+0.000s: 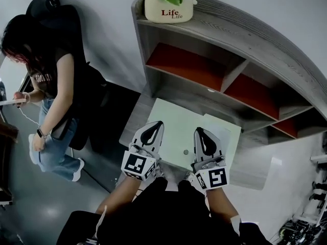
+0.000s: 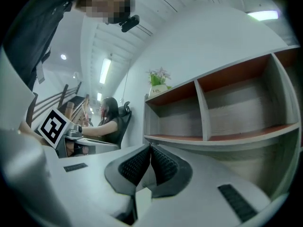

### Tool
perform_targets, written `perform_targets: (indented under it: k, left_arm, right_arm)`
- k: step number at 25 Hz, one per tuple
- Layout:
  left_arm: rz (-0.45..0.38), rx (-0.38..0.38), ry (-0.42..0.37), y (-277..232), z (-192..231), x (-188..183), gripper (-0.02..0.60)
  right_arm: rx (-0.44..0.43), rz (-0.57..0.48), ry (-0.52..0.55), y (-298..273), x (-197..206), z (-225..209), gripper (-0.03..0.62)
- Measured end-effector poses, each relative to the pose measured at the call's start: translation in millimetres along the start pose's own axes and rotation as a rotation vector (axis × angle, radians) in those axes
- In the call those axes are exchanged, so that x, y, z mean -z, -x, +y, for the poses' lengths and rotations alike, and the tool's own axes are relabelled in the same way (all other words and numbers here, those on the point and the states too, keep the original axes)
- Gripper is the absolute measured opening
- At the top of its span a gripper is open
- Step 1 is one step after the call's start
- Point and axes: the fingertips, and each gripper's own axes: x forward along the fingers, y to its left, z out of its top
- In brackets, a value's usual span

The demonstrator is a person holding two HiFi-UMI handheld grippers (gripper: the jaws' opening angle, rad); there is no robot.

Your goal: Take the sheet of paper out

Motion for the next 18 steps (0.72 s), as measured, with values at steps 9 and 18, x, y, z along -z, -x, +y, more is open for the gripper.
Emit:
perform_targets:
  k: [9, 18]
  left_arm:
    - [0.090, 0.001, 0.045, -38.8, -20.5, 47.9, 0.008]
    - [0.304, 0.046, 0.096, -70.6, -57.3, 124.3, 0.008]
  right_arm:
    - [0.032, 0.087, 0.012, 23.3, 40.2, -33.7, 0.023]
    - [0.090, 0.121, -0.021, 46.8, 67.5, -71.2, 0.025]
